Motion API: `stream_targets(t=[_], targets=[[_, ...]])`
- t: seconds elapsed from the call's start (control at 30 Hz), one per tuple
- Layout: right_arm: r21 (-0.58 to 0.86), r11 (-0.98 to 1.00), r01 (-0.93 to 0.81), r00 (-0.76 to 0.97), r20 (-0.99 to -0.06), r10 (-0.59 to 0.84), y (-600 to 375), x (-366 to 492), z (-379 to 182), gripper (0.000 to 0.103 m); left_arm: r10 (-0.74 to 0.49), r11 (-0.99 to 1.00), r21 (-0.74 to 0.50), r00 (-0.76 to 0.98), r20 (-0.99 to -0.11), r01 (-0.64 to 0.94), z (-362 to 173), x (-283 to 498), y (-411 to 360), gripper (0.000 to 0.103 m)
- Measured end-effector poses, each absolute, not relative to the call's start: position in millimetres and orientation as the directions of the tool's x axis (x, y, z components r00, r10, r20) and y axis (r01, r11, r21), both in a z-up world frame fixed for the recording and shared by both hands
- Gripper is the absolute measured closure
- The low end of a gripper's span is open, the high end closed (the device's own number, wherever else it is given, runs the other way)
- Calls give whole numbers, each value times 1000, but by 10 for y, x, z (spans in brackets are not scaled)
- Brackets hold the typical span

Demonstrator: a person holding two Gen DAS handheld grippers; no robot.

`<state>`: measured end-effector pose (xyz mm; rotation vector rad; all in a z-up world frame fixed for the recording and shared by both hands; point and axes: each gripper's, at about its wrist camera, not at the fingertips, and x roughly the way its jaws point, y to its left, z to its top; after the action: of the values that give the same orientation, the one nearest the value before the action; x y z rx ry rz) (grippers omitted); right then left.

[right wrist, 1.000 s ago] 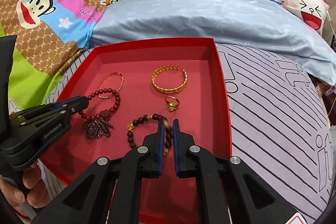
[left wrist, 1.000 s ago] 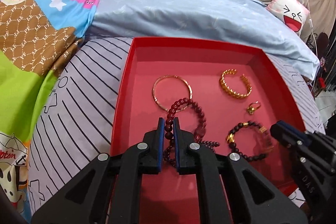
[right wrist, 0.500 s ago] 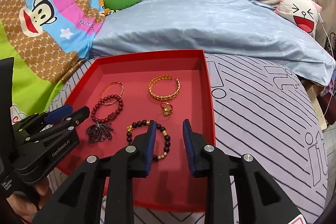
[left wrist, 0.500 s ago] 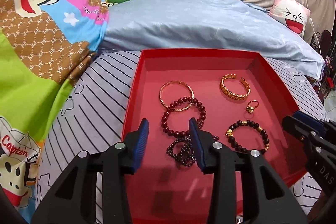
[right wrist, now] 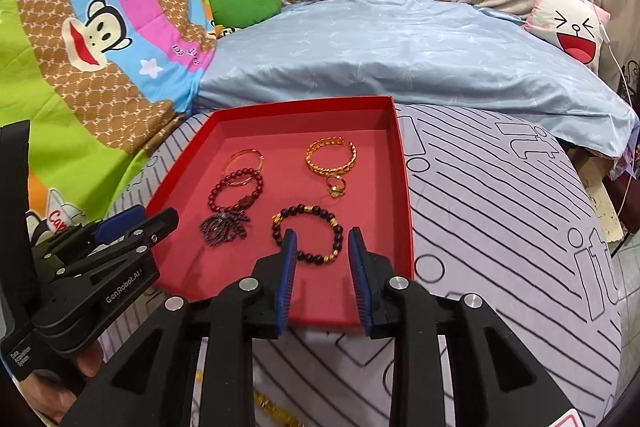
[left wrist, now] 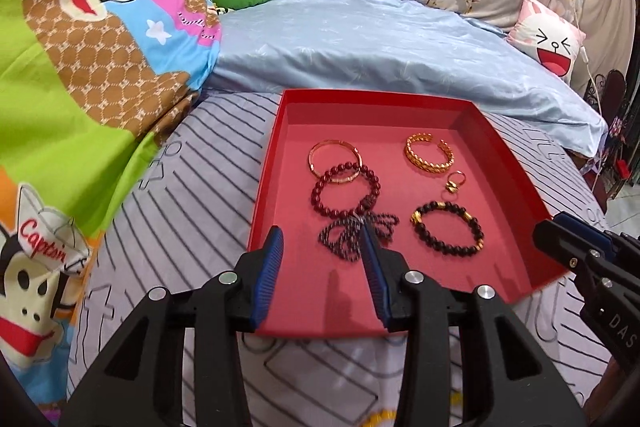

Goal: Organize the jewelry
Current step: 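Move both open grippers back from the tray to the yellow bracelets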

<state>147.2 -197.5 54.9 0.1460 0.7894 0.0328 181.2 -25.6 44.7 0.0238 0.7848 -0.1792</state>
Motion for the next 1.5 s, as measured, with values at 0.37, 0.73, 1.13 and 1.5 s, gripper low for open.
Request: stream_targets(t=[0.37,0.73,1.13,1.5], targets=[[151,988,27,687,-721,92,-1956,966,477,76,-162,984,-67,671,-724,165,333,1274,-90,64],[154,988,26,637,-764,102,-1902,580,210,76,-180,980,-84,622,-762,181,115,908,-113,64],[165,986,19,603,-788,121,-1798,488,-36,76,-181,978,-82,596,-782,189,-115,749,-186,59],[141,990,10,595,-796,108,-1735,503,-133,76,-161,978,-41,617,-770,205,-140,715,-245,54]])
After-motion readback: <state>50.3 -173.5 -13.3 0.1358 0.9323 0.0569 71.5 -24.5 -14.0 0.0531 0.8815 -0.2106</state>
